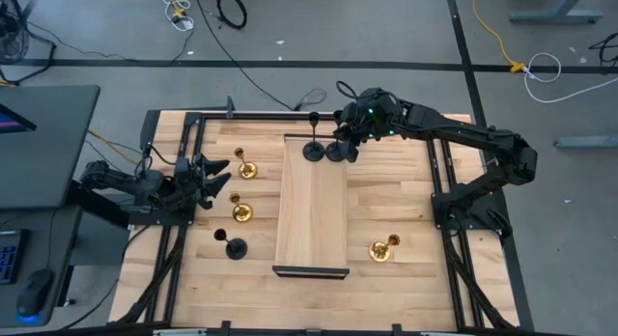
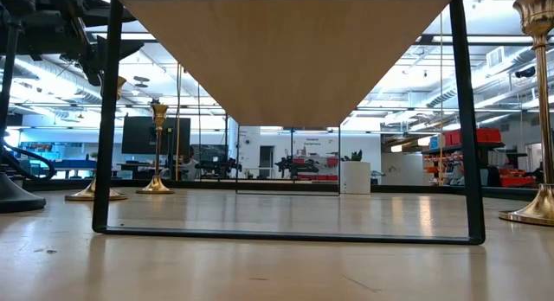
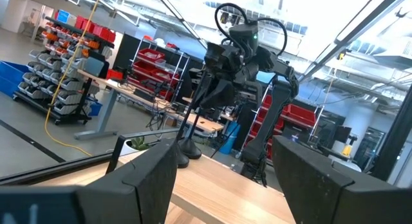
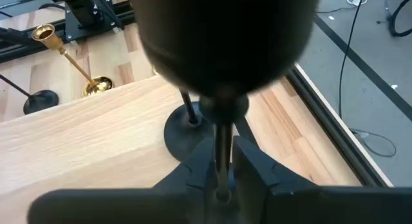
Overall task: Pick & Place candle stick holders
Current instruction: Align the middle right black candle holder with the black candle holder on the shelf, then put the top left golden candle holder on the shelf
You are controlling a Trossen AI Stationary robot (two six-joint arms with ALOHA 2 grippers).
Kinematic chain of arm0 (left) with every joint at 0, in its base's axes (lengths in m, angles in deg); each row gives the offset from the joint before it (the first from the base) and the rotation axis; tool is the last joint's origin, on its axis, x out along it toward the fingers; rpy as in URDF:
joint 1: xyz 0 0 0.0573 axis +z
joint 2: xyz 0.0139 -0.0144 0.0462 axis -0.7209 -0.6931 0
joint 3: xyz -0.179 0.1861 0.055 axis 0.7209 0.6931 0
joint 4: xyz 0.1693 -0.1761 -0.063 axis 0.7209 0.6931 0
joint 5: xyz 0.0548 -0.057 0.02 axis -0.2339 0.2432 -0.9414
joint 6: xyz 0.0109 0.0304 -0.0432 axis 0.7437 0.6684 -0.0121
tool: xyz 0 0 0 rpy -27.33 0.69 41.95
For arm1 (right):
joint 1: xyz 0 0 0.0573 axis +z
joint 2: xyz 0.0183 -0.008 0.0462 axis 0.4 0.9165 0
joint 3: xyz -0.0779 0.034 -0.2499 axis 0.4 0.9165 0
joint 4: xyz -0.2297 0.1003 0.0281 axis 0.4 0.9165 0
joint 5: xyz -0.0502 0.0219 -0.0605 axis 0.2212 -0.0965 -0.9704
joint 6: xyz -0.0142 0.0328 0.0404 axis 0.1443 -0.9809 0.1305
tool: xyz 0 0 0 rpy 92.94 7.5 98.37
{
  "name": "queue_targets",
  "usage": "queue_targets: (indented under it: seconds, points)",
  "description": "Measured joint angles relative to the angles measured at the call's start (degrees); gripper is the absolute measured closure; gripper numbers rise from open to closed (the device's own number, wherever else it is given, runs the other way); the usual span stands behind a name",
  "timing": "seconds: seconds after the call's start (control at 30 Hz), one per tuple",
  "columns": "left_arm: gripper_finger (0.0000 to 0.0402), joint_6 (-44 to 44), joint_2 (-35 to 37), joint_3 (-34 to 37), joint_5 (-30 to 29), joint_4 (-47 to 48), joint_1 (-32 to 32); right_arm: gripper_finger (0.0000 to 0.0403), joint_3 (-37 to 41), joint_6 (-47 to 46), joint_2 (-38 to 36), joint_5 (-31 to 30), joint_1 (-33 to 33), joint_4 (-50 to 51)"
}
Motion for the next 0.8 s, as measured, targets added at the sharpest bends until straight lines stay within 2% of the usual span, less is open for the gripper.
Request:
queue_targets:
  seconds: [0.4,0.6,0.8]
  points:
    - [0.0149,0.00,0.00,0.01,-0.01,0.04,0.01,0.0272,0.00,1.95,-2.66,-0.02,0.00,3.55]
    - [0.0149,0.00,0.00,0.00,0.01,0.06,0.02,0.0260,-0.07,1.64,-6.33,0.02,0.02,5.49]
    - [0.0149,0.02,0.00,0.00,-0.01,0.35,0.02,0.0260,-0.07,-0.16,-10.91,0.13,0.47,14.10]
